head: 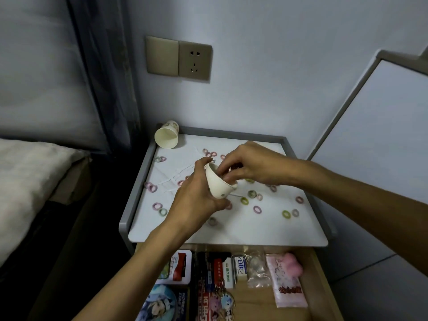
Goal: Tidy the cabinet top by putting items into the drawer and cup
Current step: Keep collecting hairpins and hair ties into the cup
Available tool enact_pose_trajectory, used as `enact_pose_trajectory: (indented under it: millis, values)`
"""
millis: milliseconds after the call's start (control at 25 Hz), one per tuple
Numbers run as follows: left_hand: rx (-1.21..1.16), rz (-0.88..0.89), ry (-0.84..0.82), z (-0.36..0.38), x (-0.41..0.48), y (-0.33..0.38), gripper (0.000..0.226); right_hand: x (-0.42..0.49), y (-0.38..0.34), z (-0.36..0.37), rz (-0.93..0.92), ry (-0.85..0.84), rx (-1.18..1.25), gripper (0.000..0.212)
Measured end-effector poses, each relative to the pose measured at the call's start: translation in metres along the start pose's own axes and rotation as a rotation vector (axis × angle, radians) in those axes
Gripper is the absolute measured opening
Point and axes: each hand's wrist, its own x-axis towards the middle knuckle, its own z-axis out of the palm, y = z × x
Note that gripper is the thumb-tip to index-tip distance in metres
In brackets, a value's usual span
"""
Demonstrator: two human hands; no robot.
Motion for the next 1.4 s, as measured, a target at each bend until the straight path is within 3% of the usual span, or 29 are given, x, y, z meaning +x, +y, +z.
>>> enact_pose_trajectory:
  millis: [160,400,560,680,800,1080,1400]
  values:
    - [0.026,0.011,0.043,-0.002,0.000,0.002,0.096,0.001,0.016,0.008,0.128,0.263,0.181,0.011]
    - [0.032,-0.010,0.103,-0.001,0.002,0.006,0.095,-0.001,0.029,0.027,0.219,0.134,0.487,0.010]
    - [0.024,-0.021,0.125,0.001,0.005,0.008,0.089,0.007,0.111,0.012,0.533,0.424,0.233,0.011]
    - [0.006,-0.008,0.109,-0.001,0.008,0.007,0.085,0.007,0.162,0.020,0.754,0.283,0.003,0.025]
    - [-0.022,-0.023,0.102,-0.002,0.010,0.005,0.085,0.014,0.175,0.039,0.785,0.241,-0.041,0.035]
    - [-0.009,0.001,0.089,0.002,0.012,0.003,0.083,0.022,0.174,0.048,0.753,0.314,-0.021,0.021]
    - [-0.031,-0.001,0.093,0.000,0.011,0.004,0.083,0.023,0.179,0.043,0.824,0.283,0.058,0.031]
